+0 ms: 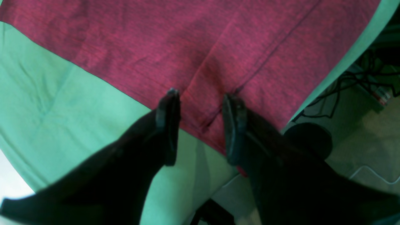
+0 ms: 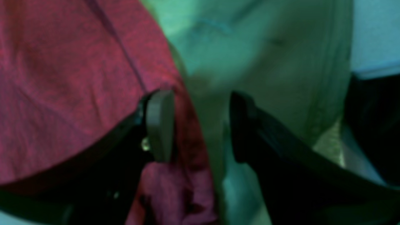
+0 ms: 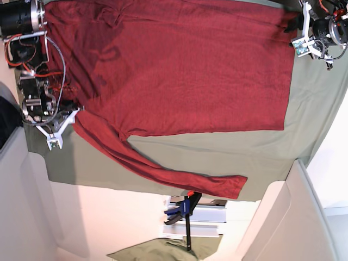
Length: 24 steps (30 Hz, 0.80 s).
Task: Fold the T-shirt properly
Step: 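Move the right gripper along the shirt side to the sleeve seam, then grasp the shirt side with the left gripper and lift it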
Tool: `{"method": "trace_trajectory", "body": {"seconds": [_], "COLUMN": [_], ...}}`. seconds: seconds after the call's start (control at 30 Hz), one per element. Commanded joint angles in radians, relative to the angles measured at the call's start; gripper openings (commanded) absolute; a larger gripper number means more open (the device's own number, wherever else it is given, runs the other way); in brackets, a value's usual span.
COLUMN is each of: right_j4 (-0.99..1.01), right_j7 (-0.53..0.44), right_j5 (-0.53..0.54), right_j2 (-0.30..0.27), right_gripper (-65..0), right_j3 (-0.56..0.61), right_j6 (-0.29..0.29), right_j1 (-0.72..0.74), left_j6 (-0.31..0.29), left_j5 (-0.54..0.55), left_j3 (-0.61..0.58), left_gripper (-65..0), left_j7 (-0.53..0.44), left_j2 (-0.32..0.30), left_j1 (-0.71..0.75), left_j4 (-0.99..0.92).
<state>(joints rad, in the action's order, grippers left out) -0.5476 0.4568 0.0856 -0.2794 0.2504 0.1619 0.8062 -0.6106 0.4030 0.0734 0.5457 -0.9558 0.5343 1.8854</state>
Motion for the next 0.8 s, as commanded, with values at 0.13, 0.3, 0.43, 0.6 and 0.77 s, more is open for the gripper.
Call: {"method": "trace_trajectory", "body": {"seconds": [0.13, 0.3, 0.43, 0.6, 0.77], "right_j4": [-0.011, -0.012, -0.012, -0.012, -0.012], "right_j7": [-0.035, -0.057, -0.061, -0.061, -0.056], "right_j5": [-0.003, -0.003, -0.003, -0.003, -0.003], "right_j2": [-0.006, -0.005, -0.005, -0.005, -0.005], "right_gripper": [-35.9, -36.0, -48.1, -65.0, -65.0], "right_j3": [-0.006, -0.006, -0.006, -0.006, -0.006], "right_j6": [0.002, 0.002, 0.002, 0.002, 0.003], "right_j1": [-0.019, -0.038, -0.039, -0.039, -0.04], "left_j6": [0.004, 0.004, 0.005, 0.056, 0.109], "left_j5": [0.004, 0.005, 0.022, 0.05, 0.051], "left_j3": [0.011, 0.011, 0.011, 0.011, 0.011], "left_gripper": [-39.2, -39.2, -38.7, -29.7, -29.7], "left_j7": [-0.011, -0.017, -0.027, -0.051, -0.099], "left_j2": [-0.019, -0.019, -0.019, -0.015, 0.063], "left_j1": [-0.006, -0.014, -0.062, -0.165, -0.315], "left_j4": [0.01, 0.01, 0.01, -0.005, -0.11]}}
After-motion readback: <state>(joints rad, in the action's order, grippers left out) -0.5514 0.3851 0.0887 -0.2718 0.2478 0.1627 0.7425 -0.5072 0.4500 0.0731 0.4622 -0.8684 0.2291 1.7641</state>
